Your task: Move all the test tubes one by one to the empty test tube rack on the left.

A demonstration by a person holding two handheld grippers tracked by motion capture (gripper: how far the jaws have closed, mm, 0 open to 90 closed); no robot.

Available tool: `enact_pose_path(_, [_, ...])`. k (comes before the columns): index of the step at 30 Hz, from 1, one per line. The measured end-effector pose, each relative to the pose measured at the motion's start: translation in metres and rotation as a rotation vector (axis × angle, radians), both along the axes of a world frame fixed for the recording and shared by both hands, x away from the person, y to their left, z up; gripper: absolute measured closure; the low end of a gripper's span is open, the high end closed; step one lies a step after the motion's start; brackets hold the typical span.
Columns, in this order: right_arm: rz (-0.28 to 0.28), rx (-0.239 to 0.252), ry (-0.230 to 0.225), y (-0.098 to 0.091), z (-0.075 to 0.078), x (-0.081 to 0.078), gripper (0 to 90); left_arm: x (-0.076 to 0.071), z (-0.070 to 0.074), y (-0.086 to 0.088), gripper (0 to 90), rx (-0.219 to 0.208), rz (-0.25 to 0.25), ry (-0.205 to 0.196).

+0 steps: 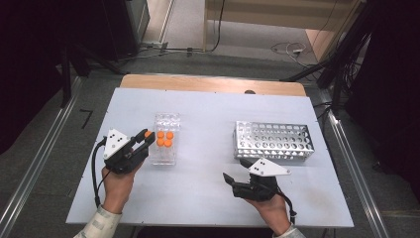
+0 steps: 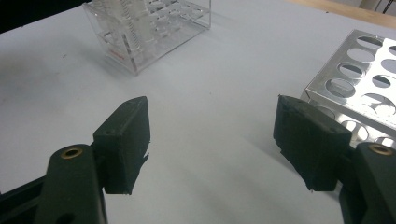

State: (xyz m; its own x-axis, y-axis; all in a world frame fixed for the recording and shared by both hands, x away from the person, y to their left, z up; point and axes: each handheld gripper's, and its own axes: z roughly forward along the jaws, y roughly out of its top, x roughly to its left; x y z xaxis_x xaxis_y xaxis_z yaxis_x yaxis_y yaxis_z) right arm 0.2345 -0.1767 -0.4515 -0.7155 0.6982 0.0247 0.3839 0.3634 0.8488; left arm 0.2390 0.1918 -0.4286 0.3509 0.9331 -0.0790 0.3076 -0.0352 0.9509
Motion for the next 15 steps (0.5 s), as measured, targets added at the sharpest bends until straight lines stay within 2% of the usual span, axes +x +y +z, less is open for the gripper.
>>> enact_pose_path(9, [0.003,-0.004,0.002,0.0006,-0.0007,-0.0001,25.7,-0.0013,-0.0019,-0.0004,68.9,-0.003,0.003,0.001])
enact_pose_path(15, [0.002,-0.002,0.003,0.0005,-0.0009,0.0001,25.7,-0.0031,-0.0008,0.0013,60.2,-0.026,0.001,-0.004])
